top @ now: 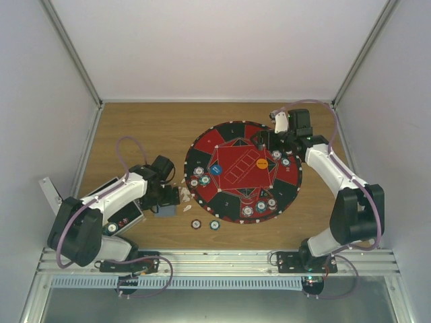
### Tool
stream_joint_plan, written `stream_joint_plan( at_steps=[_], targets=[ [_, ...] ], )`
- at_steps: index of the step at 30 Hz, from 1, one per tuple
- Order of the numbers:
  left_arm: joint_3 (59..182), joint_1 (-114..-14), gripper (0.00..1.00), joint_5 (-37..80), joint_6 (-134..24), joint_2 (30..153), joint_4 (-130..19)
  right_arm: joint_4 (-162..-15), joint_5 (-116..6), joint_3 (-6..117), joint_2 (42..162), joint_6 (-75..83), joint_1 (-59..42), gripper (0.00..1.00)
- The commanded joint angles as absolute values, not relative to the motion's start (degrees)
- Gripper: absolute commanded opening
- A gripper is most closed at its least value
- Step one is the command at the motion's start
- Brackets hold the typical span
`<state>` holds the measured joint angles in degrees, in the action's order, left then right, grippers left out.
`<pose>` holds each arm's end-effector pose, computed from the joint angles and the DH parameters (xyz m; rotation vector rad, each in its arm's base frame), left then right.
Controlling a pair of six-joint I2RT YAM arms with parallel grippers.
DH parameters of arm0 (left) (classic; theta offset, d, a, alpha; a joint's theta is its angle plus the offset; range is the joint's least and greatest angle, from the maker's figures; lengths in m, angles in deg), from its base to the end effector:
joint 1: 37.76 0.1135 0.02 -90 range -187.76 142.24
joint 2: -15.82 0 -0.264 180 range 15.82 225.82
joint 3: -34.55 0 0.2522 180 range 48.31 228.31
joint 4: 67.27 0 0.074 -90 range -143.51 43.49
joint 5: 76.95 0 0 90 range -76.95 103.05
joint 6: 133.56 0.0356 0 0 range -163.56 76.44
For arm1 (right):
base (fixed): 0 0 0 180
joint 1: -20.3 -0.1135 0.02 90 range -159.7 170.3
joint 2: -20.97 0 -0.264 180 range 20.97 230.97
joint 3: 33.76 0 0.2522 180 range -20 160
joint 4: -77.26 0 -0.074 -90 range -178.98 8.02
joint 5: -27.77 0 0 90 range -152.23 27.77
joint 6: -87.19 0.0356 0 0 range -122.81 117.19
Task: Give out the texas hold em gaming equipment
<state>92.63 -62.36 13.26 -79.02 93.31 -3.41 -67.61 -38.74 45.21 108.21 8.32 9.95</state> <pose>0.1941 -0.0890 0.1786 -0.2874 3.0267 -0.0943 0.3264 0.0740 0.2676 -0.1931 2.3355 0.6641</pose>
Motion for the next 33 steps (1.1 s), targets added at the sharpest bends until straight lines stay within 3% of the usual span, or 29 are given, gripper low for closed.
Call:
stream_joint_plan(
  at_steps=[1,27,33],
  targets=[
    [92.17,-62.92,0.99,16.29,-77.02,94.33,-5.69,-68.90,-37.50,46.73,108.51,7.12,9.32,1.00],
    [93.26,-65.27,0.99,11.08,-78.01,101.19,-5.02,-69.65,-35.43,45.79,108.25,6.04,8.80,1.00],
    [93.70,-65.65,0.87,11.14,-77.51,102.47,-5.16,-69.89,-35.25,45.31,108.27,6.05,8.73,1.00]
  ],
)
